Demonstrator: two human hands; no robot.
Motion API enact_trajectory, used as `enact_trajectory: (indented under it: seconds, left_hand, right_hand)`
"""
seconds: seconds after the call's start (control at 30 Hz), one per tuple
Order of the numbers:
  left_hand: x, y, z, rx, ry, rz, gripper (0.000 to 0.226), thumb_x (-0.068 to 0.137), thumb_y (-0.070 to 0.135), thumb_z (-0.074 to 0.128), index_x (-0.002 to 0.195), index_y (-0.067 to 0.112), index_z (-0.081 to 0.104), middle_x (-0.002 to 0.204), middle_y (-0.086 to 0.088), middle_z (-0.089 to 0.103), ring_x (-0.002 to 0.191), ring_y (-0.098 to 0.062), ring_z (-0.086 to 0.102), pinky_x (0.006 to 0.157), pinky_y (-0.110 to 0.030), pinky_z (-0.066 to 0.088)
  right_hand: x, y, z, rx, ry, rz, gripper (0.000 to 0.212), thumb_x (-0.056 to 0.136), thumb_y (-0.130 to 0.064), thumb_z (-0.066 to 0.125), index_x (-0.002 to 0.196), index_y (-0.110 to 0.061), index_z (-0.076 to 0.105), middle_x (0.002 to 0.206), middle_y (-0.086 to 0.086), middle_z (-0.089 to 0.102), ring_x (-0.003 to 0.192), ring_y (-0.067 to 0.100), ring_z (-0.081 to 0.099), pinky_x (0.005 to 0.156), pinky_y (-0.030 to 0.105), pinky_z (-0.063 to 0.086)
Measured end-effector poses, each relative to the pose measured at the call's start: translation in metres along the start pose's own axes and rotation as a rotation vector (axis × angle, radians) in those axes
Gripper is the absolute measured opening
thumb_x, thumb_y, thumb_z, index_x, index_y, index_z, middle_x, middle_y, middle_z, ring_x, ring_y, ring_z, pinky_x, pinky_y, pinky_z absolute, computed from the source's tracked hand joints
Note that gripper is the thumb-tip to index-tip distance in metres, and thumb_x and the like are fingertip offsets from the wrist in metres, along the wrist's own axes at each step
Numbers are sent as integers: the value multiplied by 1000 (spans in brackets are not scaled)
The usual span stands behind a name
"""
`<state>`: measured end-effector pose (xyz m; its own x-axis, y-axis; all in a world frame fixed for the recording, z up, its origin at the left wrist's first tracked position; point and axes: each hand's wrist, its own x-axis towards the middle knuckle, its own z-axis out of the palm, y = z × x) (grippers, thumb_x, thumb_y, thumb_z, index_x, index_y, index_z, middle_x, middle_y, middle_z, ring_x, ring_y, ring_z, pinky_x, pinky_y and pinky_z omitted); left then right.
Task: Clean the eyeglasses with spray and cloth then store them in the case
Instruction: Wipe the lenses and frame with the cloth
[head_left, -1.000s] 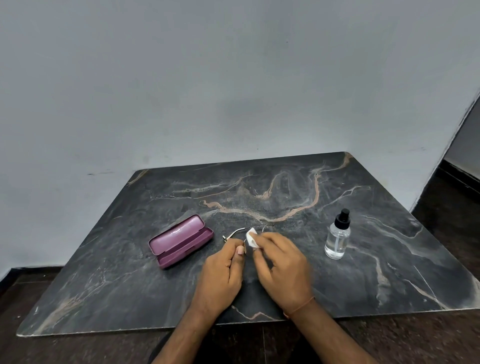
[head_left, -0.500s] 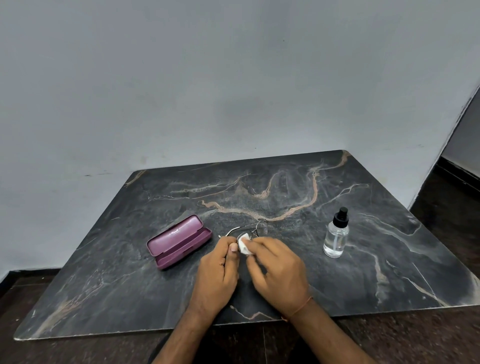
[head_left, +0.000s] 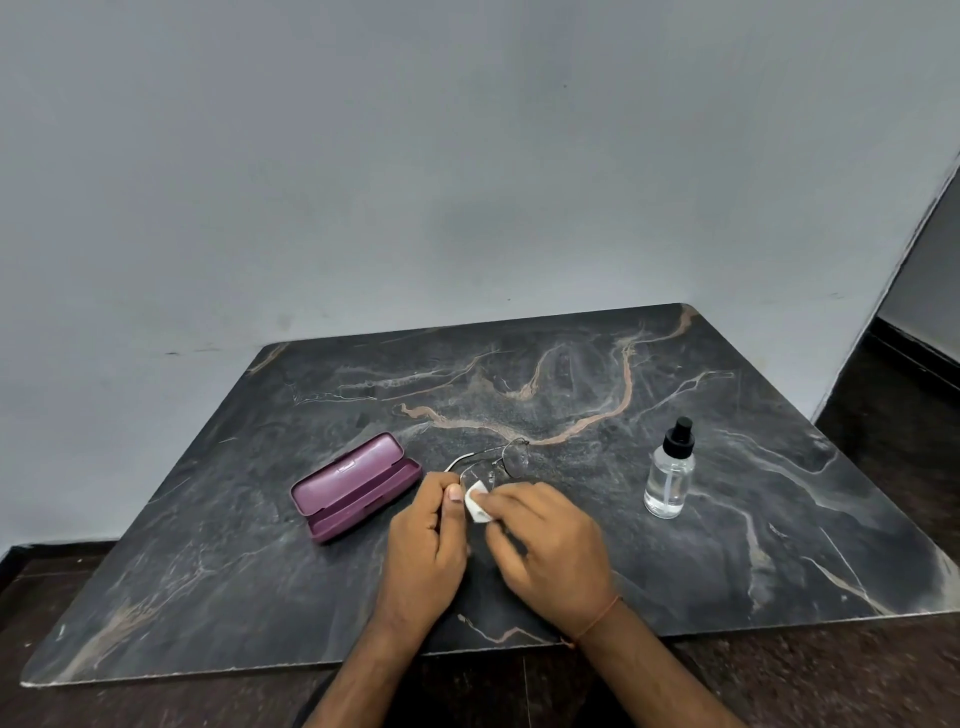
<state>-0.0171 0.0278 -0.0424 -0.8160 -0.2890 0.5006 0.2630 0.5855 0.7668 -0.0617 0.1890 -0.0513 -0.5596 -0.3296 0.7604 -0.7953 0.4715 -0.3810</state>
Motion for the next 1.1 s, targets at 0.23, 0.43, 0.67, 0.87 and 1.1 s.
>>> enact_trajectory:
  seconds: [0.23,0.43,0.67,0.87,1.1]
  left_hand:
    - [1,0,-1,-31,102,-12,30,110,47,40,93,29,57,62,-9,56,52,-31,55,51,-51,47]
    - [1,2,-2,-39,101,-24,29,110,50,42,90,36,56,62,-10,56,50,-28,55,51,-50,48]
    - [-1,6,-3,-103,42,-26,29,110,48,43,86,37,56,65,-10,56,48,-24,52,46,-43,46]
    - [0,0,-3,-89,14,-48,27,109,49,43,89,38,57,64,-6,58,53,-6,51,54,-27,41]
    - [1,-4,-2,-116,19,-68,29,108,49,44,90,32,59,59,6,55,54,-5,50,54,-27,41]
  right_hand:
    - [5,7,-6,202,199,257,33,90,0,77,117,-20,81,106,-13,75,84,-1,66,74,19,52]
    - [9,12,-8,208,319,479,30,91,0,77,111,-21,82,105,-18,75,96,3,72,81,17,55]
    - [12,16,-5,141,307,578,32,92,-7,75,115,-28,82,103,-19,75,98,6,71,86,34,59]
    - [10,14,-3,0,180,454,34,92,-12,76,119,-32,80,98,-19,70,87,10,63,81,26,52]
    - [8,10,-3,-70,135,304,34,90,-12,77,119,-30,80,101,-18,73,85,9,60,77,22,52]
